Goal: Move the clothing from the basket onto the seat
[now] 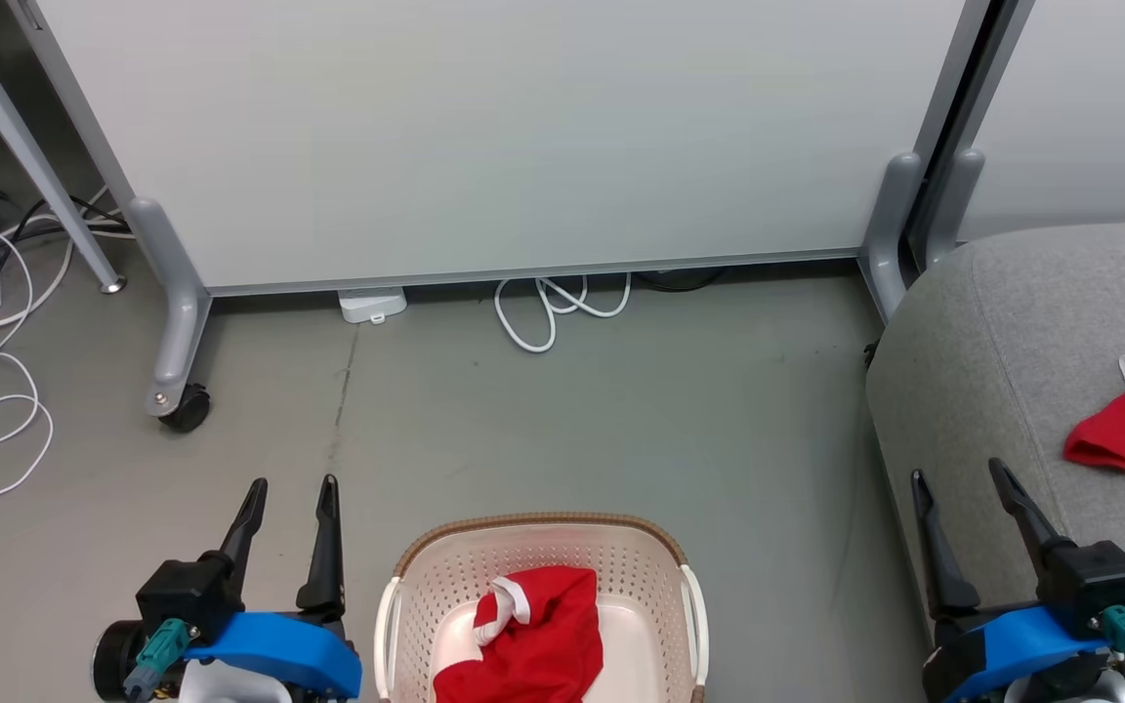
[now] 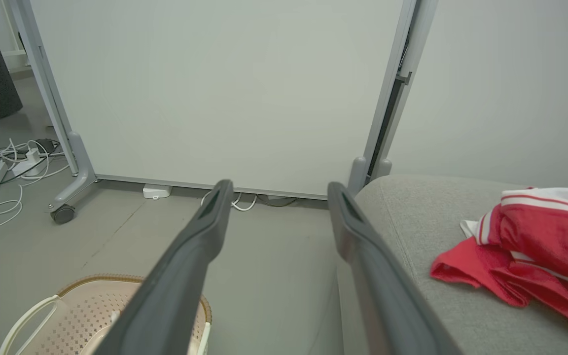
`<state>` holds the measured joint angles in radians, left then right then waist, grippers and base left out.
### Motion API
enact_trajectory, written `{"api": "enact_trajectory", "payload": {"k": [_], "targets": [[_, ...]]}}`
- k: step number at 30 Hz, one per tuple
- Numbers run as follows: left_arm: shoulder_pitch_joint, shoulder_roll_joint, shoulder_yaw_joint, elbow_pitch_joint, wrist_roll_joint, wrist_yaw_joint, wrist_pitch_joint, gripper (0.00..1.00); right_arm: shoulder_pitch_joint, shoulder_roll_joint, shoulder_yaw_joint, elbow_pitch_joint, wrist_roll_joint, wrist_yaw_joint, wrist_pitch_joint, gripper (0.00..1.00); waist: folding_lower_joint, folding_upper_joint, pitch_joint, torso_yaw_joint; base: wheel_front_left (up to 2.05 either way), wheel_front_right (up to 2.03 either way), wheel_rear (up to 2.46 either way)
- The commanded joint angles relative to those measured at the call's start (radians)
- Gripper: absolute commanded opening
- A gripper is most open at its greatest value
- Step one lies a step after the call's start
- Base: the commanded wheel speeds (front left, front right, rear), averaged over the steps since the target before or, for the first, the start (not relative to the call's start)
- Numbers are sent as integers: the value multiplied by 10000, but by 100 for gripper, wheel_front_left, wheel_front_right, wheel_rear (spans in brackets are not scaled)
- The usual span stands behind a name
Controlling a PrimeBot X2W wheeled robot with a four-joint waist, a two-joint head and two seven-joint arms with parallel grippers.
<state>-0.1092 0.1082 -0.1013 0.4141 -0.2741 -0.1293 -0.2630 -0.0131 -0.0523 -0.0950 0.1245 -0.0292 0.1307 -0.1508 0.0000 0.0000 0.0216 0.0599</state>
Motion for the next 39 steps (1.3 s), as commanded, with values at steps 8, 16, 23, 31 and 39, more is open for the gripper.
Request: {"api": "enact_trajectory", "payload": {"k": [8, 16, 23, 31, 39], "targets": [[-212, -39, -87, 26, 16, -22, -27, 100, -119, 29, 67, 132, 95, 1, -92, 100, 0, 0, 58, -109, 0, 0, 0], [-421, 11, -388, 153, -65, -22, -27, 100, -364, 29, 404, -81, 38, 1, -31, 100, 0, 0, 675, -383, 0, 0, 0], [-1083, 16, -784, 545, -116, -22, -25, 100, -905, 25, 707, -435, 21, 1, -75, 100, 0, 0, 2073, -824, 0, 0, 0], [-2507, 100, -1658, 1853, -523, -22, -27, 100, -1804, 26, 1138, -714, 67, 1, -267, 100, 0, 0, 3964, -1418, 0, 0, 0], [-4081, 224, -2259, 3396, -1135, -20, -27, 100, -2759, 27, 1716, -908, 224, 1, -455, 100, 0, 0, 5806, -1830, 0, 0, 0]]}}
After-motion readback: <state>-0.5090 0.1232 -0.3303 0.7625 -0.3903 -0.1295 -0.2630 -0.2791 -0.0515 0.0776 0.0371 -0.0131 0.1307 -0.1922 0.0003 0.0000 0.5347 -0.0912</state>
